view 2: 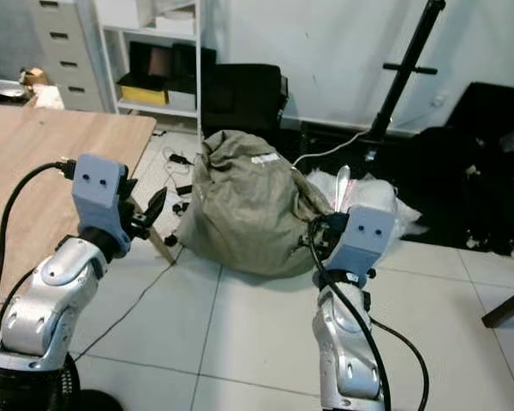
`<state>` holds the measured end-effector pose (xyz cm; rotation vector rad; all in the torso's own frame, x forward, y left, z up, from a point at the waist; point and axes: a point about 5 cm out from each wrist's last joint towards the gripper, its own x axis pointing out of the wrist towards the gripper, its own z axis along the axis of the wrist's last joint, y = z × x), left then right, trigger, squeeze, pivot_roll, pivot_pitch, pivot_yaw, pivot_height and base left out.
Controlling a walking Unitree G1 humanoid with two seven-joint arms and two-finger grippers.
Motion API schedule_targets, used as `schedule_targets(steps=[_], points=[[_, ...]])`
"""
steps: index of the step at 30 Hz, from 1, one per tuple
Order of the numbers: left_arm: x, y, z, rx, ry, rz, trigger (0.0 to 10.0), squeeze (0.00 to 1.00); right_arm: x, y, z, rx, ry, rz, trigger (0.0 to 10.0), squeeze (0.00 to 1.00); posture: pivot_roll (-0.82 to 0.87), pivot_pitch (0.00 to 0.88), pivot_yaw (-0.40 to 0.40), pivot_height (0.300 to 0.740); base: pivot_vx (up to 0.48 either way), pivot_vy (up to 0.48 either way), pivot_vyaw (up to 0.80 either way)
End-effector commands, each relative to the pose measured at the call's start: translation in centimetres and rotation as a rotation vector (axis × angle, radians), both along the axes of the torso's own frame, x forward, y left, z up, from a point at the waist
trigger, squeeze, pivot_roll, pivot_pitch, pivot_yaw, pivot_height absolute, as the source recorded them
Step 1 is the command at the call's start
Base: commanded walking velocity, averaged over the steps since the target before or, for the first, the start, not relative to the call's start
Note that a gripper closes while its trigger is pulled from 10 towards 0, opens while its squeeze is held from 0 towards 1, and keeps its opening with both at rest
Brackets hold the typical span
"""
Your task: Setting the table
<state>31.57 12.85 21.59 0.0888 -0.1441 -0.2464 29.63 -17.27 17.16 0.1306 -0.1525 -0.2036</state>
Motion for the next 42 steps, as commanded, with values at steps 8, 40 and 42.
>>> schedule_targets(steps=[8, 40, 42], points=[[-0.01, 0.25, -0.54, 0.004, 0.022, 0.013, 10.0, 0.00, -0.02, 0.01, -0.03, 0.002, 0.002, -0.004, 10.0, 0.00, -0.04, 0.059, 0.053, 0.740, 0.000, 0.000, -0.30], [0.10, 0.08, -0.88, 0.034, 0.031, 0.031, 10.0, 0.00, -0.15, 0.01, -0.21, -0.027, 0.008, -0.012, 10.0, 0.00, -0.04, 0.062, 0.056, 0.740, 0.000, 0.000, 0.00], [0.10, 0.08, -0.86, 0.034, 0.029, 0.031, 10.0, 0.00, -0.16, 0.00, -0.21, -0.026, 0.008, -0.012, 10.0, 0.00, -0.04, 0.062, 0.056, 0.740, 0.000, 0.000, 0.00]])
